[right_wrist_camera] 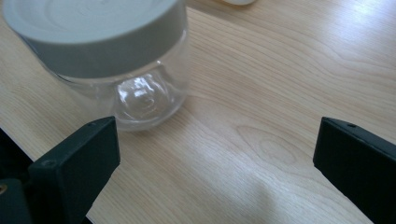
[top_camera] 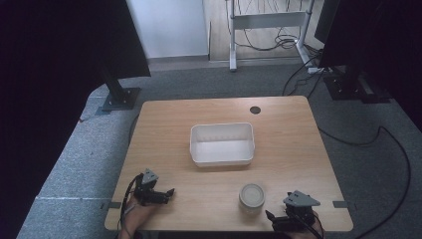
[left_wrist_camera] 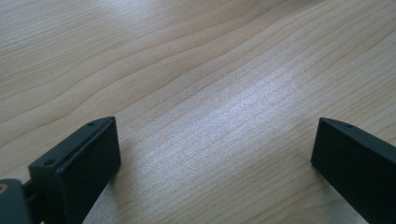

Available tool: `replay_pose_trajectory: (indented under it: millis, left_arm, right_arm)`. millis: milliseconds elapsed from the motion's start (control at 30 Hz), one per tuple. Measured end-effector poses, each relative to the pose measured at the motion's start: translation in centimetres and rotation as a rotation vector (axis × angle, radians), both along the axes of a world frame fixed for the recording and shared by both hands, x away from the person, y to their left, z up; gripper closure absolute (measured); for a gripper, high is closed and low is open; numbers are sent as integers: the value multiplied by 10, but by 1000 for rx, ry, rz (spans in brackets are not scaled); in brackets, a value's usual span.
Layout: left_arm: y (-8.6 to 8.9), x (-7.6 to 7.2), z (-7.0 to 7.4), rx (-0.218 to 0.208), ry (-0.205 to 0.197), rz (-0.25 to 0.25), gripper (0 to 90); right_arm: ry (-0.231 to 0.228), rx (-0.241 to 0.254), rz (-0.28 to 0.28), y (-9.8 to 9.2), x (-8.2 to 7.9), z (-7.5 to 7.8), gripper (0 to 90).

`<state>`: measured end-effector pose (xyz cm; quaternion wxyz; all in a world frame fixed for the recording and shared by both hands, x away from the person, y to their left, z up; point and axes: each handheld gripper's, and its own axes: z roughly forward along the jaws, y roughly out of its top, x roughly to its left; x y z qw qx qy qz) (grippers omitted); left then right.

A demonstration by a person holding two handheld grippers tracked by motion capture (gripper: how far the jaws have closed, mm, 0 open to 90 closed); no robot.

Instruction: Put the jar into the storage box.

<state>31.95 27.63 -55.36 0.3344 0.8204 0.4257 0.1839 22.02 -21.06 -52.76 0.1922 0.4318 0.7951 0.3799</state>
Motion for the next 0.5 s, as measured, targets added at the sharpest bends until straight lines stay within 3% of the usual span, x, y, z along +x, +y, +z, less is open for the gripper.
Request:
replay_pose_trajectory:
  millis: [500]
  left_arm:
    - [0,0,0,0,0,0,12]
  right_arm:
    - [-8,14,86,21,7,4,0]
